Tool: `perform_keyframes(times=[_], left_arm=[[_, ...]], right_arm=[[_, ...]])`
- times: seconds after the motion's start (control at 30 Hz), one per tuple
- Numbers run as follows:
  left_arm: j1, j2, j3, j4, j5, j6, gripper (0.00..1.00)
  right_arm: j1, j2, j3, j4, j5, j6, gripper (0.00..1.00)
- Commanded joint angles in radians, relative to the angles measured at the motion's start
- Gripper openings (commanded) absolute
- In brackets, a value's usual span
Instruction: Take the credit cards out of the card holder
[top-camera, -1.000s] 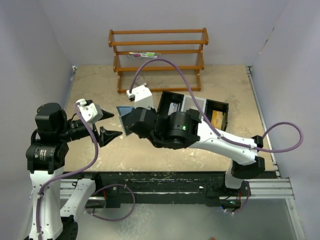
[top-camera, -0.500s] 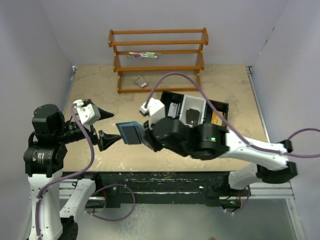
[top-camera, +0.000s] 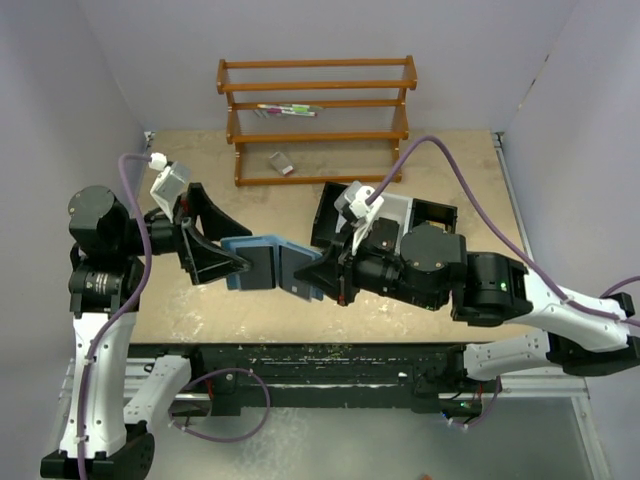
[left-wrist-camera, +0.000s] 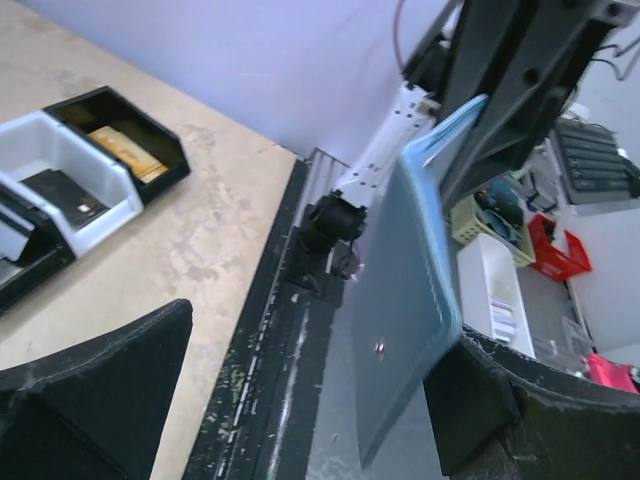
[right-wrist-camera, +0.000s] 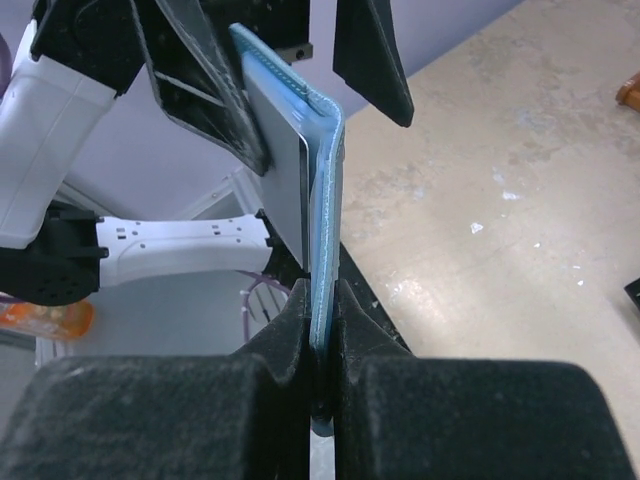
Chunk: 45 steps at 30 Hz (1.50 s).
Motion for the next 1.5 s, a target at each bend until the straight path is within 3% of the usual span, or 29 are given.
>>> perform_keyframes(times=[0.0, 0.13, 0.23, 0.33, 0.43, 0.63, 0.8, 0.93, 1.03, 1.17, 1.37, 1.43, 1.47], left_arm=[[0.000, -0.019, 0.001, 0.245, 0.127, -0.270, 0.90], [0.000, -0.013, -0.011, 0.203, 0.161, -0.248, 0.64], [0.000, -0.006, 0.011, 0.086, 0.163, -0.127, 0.47], [0.000, 0.008, 0.058, -0.085, 0.151, 0.028, 0.48], [0.000, 0.016, 0.072, -0.164, 0.145, 0.091, 0.49], [0.000, 0.016, 0.070, -0.169, 0.151, 0.084, 0.46], [0.000, 0.023, 0.071, -0.144, 0.162, 0.047, 0.34], [0.000, 0.023, 0.069, -0.150, 0.162, 0.049, 0.39], [0.000, 0.023, 0.067, -0.151, 0.160, 0.052, 0.37], [0.000, 0.035, 0.079, -0.152, 0.164, 0.046, 0.26], [0.000, 0.045, 0.088, -0.155, 0.164, 0.025, 0.01], [0.000, 0.050, 0.095, -0.158, 0.162, 0.016, 0.00], [0.000, 0.056, 0.099, -0.163, 0.157, 0.015, 0.00]], right_arm=[[0.000, -0.006, -0.028, 0.105, -0.054, -0.018, 0.00], [-0.001, -0.013, -0.053, 0.139, -0.054, -0.017, 0.00], [-0.003, -0.031, -0.078, 0.177, -0.049, -0.013, 0.00], [-0.006, -0.048, -0.096, 0.203, -0.050, -0.010, 0.00], [-0.009, -0.056, -0.105, 0.207, -0.051, -0.009, 0.00], [-0.012, -0.072, -0.142, 0.233, -0.052, -0.002, 0.00], [-0.025, -0.075, -0.183, 0.275, -0.070, 0.009, 0.00], [-0.041, -0.076, -0.198, 0.291, -0.084, 0.019, 0.00], [-0.057, -0.081, -0.208, 0.291, -0.096, 0.025, 0.00], [-0.122, -0.104, -0.243, 0.336, -0.181, 0.056, 0.00], [-0.200, -0.113, -0.291, 0.391, -0.302, 0.092, 0.01], [-0.217, -0.113, -0.297, 0.395, -0.324, 0.092, 0.09], [-0.239, -0.114, -0.299, 0.393, -0.342, 0.095, 0.19]])
